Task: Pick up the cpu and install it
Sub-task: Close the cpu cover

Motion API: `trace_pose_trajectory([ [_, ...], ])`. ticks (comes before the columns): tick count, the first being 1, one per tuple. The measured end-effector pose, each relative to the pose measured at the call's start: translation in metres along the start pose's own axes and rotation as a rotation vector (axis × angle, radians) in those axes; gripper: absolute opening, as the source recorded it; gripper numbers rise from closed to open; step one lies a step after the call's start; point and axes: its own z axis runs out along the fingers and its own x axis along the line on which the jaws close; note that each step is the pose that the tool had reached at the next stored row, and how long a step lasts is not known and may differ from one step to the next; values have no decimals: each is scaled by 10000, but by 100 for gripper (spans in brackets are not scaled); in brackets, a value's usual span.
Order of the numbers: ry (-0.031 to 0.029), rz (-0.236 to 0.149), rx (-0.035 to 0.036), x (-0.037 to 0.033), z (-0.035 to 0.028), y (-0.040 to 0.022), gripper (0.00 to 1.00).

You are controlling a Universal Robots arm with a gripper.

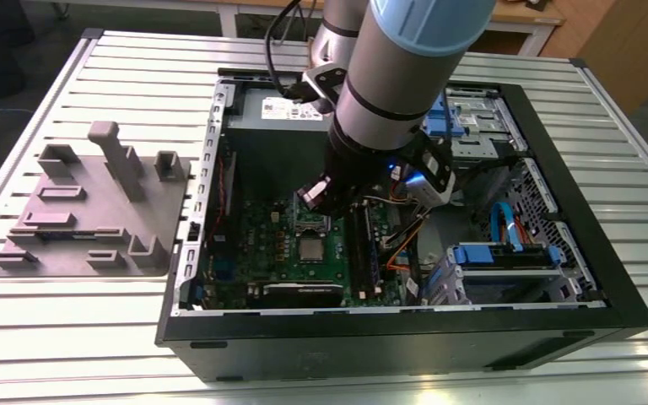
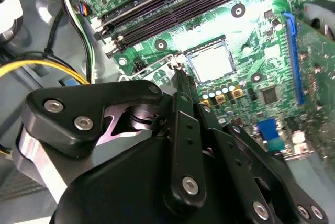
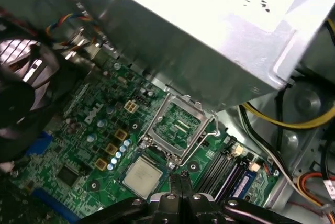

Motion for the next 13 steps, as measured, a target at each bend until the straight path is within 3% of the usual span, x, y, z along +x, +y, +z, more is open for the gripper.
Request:
trace_pose_trajectory([
  [3, 70, -501, 7, -1, 5, -2, 11],
  [8, 24, -641, -83, -53, 26, -7, 11],
  [13, 27, -642, -80, -163, 64, 90, 11],
])
